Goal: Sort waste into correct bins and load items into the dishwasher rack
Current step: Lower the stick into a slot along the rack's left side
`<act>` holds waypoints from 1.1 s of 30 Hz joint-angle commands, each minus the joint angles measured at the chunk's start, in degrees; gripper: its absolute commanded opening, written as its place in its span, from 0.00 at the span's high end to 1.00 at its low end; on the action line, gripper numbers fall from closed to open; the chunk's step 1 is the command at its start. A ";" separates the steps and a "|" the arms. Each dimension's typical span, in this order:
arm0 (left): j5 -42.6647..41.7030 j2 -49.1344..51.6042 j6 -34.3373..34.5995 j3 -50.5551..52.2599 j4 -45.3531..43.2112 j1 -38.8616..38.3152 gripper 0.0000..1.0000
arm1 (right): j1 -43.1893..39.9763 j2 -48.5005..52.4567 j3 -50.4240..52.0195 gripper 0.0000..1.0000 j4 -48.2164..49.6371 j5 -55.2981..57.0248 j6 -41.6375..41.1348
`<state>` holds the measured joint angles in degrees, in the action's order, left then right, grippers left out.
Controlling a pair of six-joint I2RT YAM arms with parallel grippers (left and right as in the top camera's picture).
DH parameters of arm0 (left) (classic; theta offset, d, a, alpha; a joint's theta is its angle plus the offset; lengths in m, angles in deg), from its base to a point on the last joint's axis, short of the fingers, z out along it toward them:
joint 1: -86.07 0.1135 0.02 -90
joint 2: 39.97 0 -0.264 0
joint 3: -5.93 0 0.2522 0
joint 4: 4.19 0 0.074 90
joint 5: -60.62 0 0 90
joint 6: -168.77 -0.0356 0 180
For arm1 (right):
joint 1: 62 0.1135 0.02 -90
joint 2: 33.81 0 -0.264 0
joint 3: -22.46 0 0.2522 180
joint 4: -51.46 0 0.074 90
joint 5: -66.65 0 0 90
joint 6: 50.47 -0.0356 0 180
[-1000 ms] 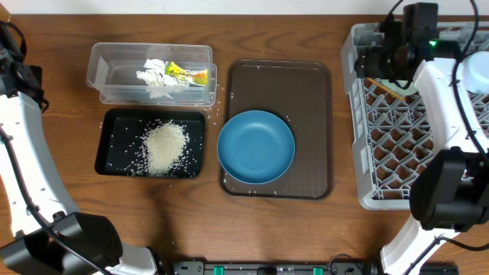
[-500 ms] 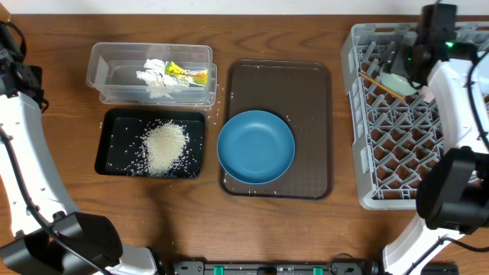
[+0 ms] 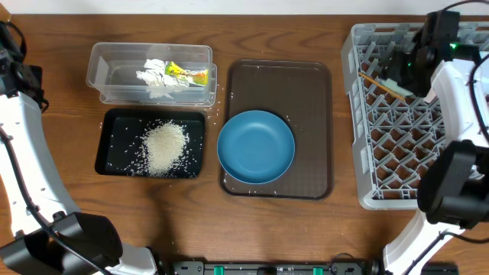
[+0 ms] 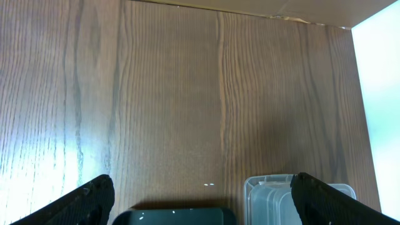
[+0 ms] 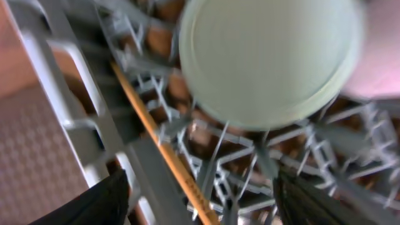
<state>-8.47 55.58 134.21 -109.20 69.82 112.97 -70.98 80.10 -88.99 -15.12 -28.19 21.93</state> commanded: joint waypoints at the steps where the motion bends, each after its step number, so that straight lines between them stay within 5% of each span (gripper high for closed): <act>1: 0.52 0.04 -0.50 -0.11 0.37 0.09 0.08 | 0.09 0.70 0.63 0.31 -1.97 -2.67 -0.57; 8: 0.52 0.04 -0.50 -0.11 0.37 0.09 0.08 | 0.11 0.42 0.63 0.61 -4.76 -9.29 2.67; 33: 0.52 0.04 -0.50 -0.11 0.37 0.09 0.08 | 1.86 -7.91 0.61 0.62 -14.91 -9.46 7.78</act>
<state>-8.47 55.58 134.21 -109.20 69.82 112.97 -69.53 75.49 -88.53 -30.20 -39.56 28.68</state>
